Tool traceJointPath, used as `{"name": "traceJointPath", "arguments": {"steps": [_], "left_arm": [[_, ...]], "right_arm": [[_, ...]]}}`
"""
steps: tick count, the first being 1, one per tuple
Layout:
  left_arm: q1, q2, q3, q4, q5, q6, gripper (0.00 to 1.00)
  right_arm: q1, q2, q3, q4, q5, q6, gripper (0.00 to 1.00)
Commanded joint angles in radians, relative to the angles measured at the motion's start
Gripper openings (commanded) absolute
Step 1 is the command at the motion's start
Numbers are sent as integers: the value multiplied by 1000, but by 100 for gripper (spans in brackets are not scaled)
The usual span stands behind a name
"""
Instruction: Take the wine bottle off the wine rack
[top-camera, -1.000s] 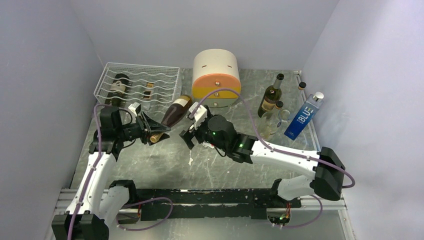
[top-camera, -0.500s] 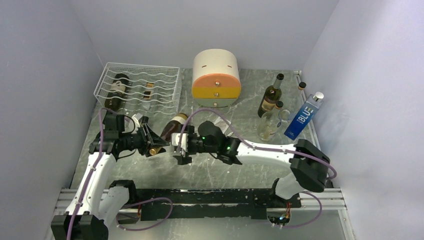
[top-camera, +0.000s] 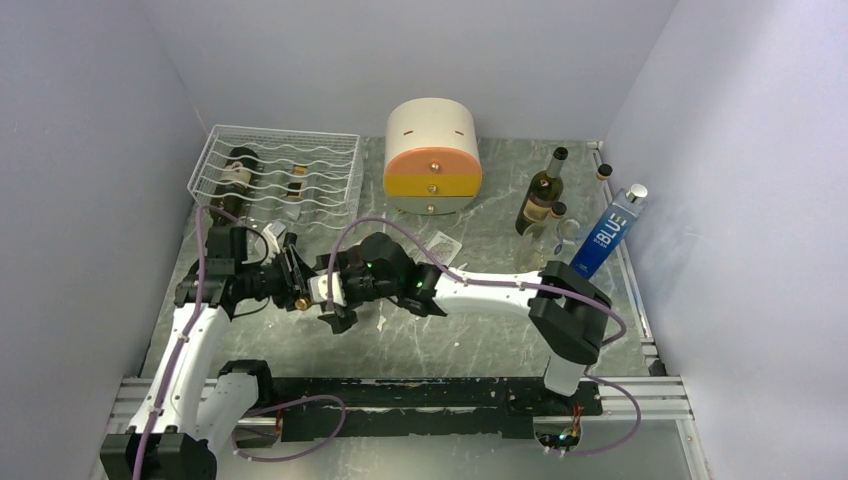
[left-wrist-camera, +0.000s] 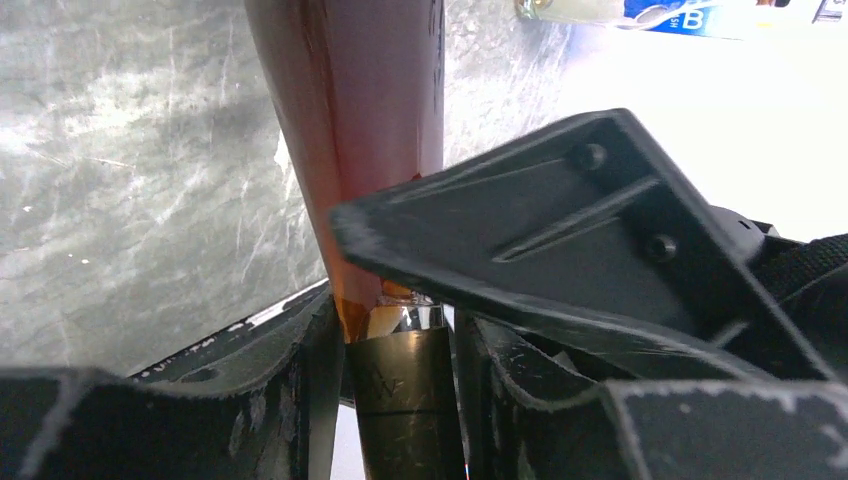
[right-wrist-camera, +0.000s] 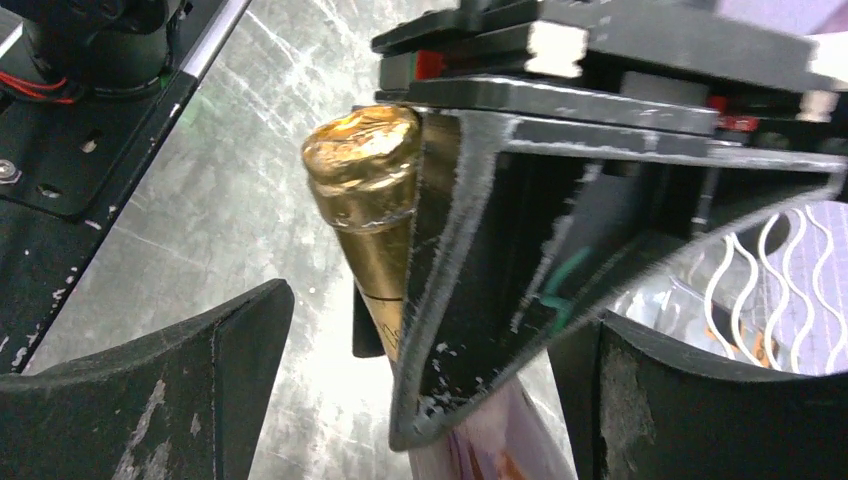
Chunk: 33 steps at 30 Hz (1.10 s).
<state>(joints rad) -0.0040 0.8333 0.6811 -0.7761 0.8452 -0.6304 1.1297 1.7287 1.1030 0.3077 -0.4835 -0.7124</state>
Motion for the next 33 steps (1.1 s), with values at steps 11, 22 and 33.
{"name": "traceJointPath", "arguments": {"steps": [11, 22, 33], "left_arm": [[-10, -47, 134, 109, 105, 97, 34], [-10, -60, 211, 98, 64, 111, 67], [-10, -66, 541, -122, -456, 225, 90]], "right_arm": [[10, 58, 28, 8, -82, 56, 55], [9, 17, -28, 99, -36, 157, 38], [9, -71, -59, 127, 25, 283, 9]]}}
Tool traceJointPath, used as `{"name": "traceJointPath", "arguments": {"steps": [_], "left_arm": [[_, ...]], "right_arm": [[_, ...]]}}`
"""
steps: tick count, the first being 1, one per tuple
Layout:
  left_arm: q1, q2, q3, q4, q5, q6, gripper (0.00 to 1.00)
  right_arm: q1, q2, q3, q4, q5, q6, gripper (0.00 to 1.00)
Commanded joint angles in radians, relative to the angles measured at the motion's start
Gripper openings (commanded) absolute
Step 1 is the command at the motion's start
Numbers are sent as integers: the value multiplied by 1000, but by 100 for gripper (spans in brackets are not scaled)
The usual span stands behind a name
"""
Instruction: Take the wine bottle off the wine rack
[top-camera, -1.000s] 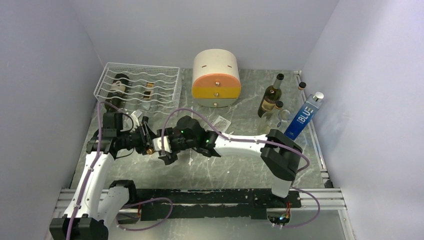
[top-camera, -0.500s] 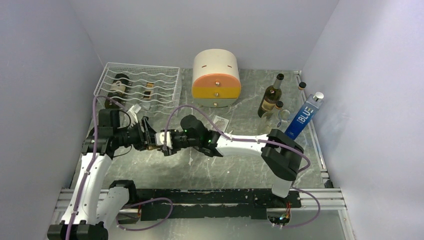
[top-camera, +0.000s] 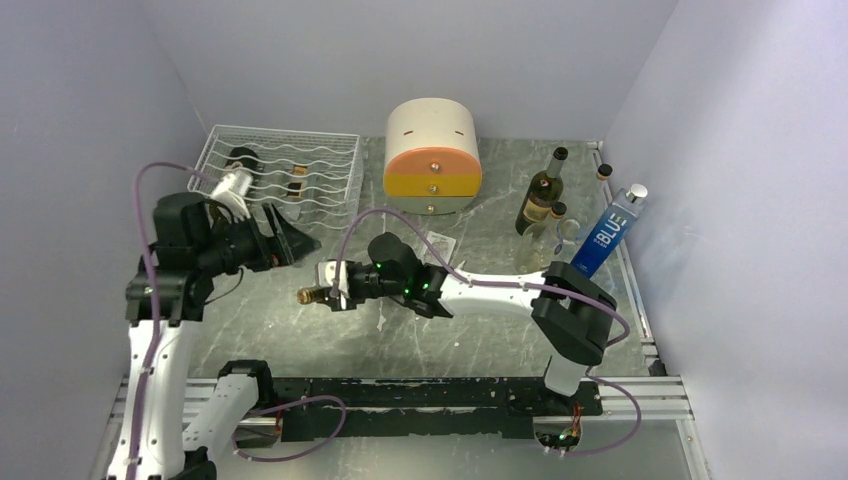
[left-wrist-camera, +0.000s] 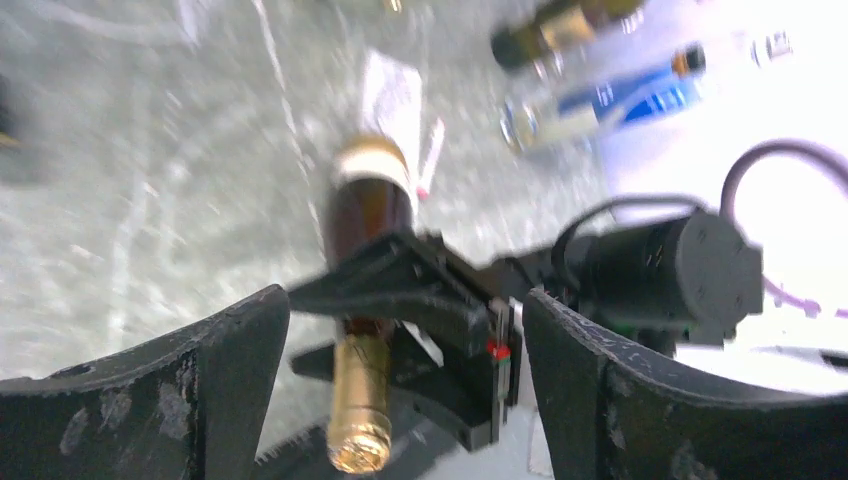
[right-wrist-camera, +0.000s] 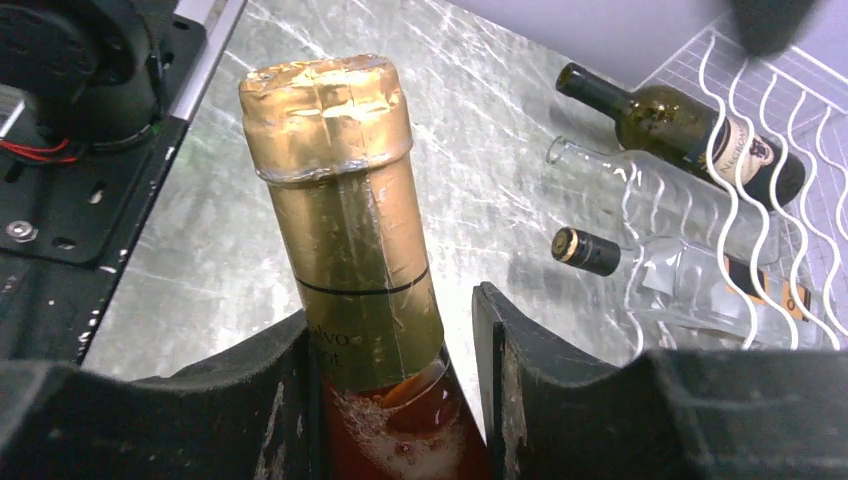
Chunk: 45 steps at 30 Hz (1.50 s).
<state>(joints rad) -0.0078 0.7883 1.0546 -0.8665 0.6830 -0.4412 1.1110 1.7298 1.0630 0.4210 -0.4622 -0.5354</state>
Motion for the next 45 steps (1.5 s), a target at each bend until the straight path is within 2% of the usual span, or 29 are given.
{"name": "traceJointPath", "arguments": {"steps": [1, 4, 11, 21, 29, 34, 39, 45], "left_arm": [[-6, -34, 198, -43, -385, 30, 91], [-6, -108, 217, -6, -556, 10, 92], [-6, -242, 91, 59, -684, -40, 91], [-6, -267, -87, 92, -646, -54, 88], [-6, -265, -174, 148, -606, -60, 87], [-5, -270, -191, 146, -621, -55, 87], [-6, -291, -223, 168, -599, -63, 87], [-6, -290, -250, 195, -587, -63, 87]], "right_arm": [[28, -94, -25, 21, 24, 117, 7], [26, -144, -39, 33, 101, 138, 0], [14, -236, -18, 35, 304, 246, 0], [-21, -419, -39, 43, 415, 417, 0], [-36, -574, -101, 10, 550, 480, 0], [-39, -664, -107, -71, 645, 466, 0], [-39, -759, -132, -195, 860, 422, 0], [-56, -841, -170, -221, 1153, 401, 0]]}}
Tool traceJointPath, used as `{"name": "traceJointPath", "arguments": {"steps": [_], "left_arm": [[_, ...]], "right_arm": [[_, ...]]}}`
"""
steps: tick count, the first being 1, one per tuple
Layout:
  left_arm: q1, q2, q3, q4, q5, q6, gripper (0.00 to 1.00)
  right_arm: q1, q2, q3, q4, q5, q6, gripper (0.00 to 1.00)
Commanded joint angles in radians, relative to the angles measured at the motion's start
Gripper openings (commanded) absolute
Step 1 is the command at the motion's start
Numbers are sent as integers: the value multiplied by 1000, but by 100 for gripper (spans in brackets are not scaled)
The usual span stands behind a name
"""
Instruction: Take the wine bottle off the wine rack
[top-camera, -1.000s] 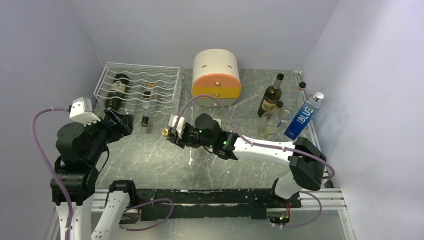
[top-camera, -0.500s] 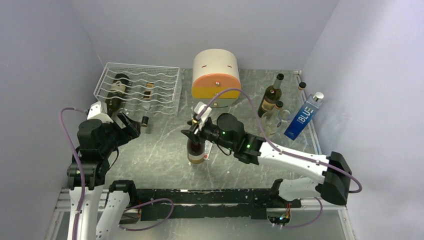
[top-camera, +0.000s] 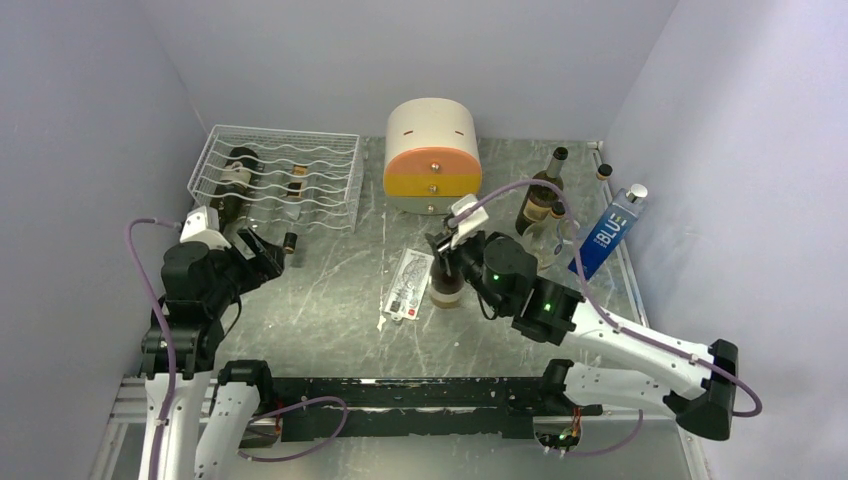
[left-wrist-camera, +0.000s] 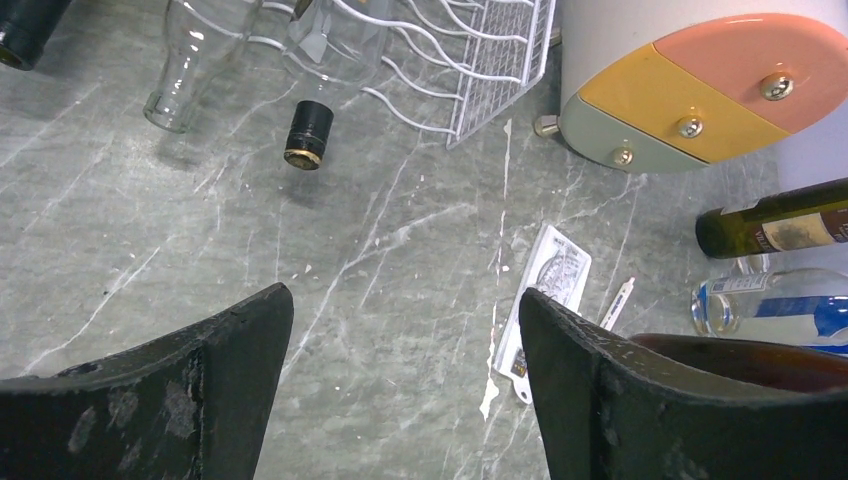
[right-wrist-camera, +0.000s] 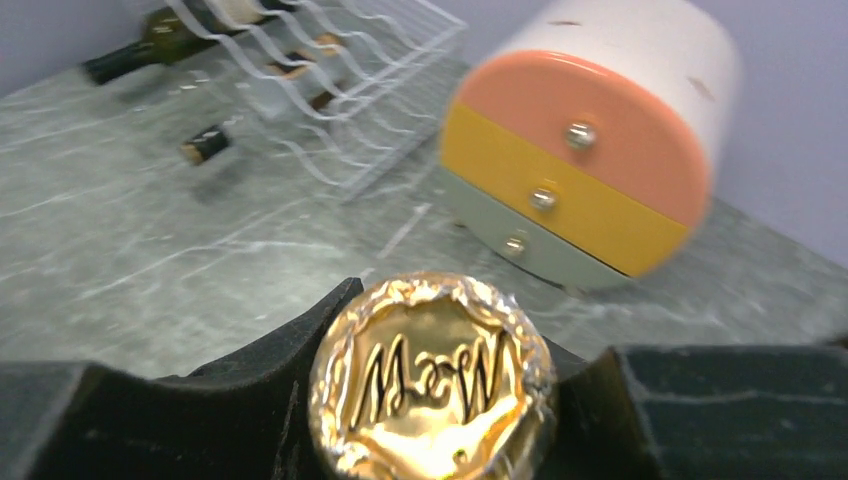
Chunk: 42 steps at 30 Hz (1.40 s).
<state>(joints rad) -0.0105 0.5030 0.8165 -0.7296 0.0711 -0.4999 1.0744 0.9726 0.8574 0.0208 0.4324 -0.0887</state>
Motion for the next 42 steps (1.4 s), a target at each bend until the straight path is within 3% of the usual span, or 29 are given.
{"name": "traceJointPath", "arguments": {"steps": [1, 10, 19, 30, 39, 42], "left_arm": [[-3, -4, -17, 63, 28, -3, 86], [-3, -8, -31, 75, 60, 0, 86], [-3, -24, -35, 76, 59, -3, 86], [-3, -31, -37, 78, 53, -5, 86], [-3, -30, -39, 78, 46, -6, 85], [-3, -33, -40, 79, 45, -8, 85]], "right_arm": [[-30, -81, 37, 186, 274, -56, 0], [-299, 83, 138, 203, 170, -21, 0], [-505, 274, 177, 389, 110, 11, 0], [-613, 403, 165, 566, 89, 74, 0], [-619, 388, 92, 615, 76, 63, 0], [-619, 369, 36, 631, 85, 74, 12]]}}
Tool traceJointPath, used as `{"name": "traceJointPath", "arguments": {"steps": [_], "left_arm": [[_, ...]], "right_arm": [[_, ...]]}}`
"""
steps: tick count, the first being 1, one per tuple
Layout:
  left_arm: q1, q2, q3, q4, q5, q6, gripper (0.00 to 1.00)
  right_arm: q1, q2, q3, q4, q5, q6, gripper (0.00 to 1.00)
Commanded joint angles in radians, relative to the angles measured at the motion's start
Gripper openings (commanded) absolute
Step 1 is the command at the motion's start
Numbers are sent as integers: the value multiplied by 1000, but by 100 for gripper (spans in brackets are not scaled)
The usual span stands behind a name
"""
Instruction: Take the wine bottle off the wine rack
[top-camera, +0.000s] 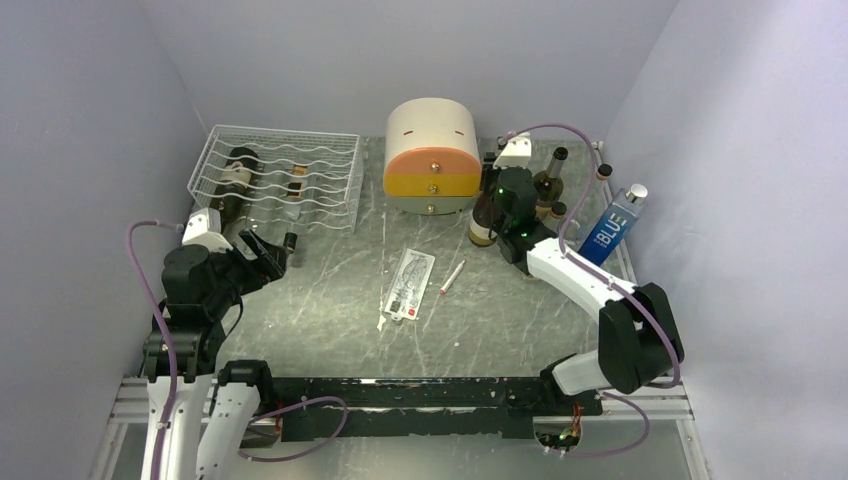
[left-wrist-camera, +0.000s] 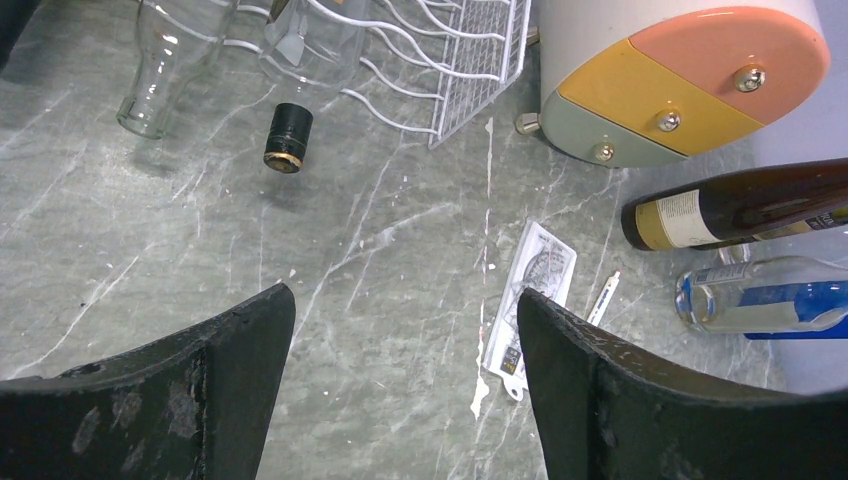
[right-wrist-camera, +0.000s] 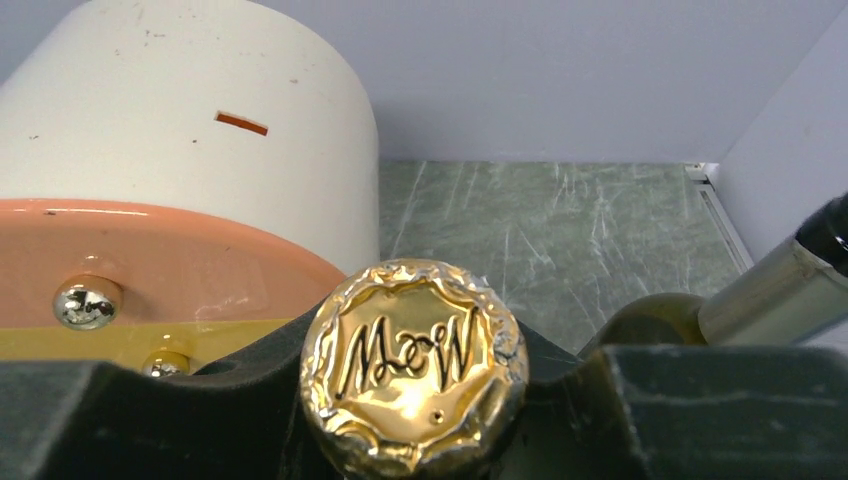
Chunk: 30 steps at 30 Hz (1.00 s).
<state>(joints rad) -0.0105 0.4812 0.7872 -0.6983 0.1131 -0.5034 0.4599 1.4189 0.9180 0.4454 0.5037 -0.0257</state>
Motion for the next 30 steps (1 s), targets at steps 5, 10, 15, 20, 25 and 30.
{"name": "traceJointPath", "arguments": {"steps": [5, 10, 15, 20, 25, 30], "left_arm": [[-3, -2, -11, 48, 9, -2, 85], [-3, 0, -11, 45, 2, -5, 85], [-3, 5, -11, 45, 2, -5, 85], [-3, 15, -8, 43, -3, -7, 84], [-3, 29, -9, 44, -3, -7, 84], [-2, 59, -9, 46, 6, -4, 85]], "right_arm": [[-4, -89, -40, 170, -5, 13, 30], [-4, -107, -32, 132, -4, 12, 40], [-4, -129, 2, 70, -24, 7, 57], [-4, -167, 28, 2, -49, 3, 75], [-4, -230, 65, -95, -79, 7, 83], [-3, -303, 131, -248, -217, 61, 90]]}}
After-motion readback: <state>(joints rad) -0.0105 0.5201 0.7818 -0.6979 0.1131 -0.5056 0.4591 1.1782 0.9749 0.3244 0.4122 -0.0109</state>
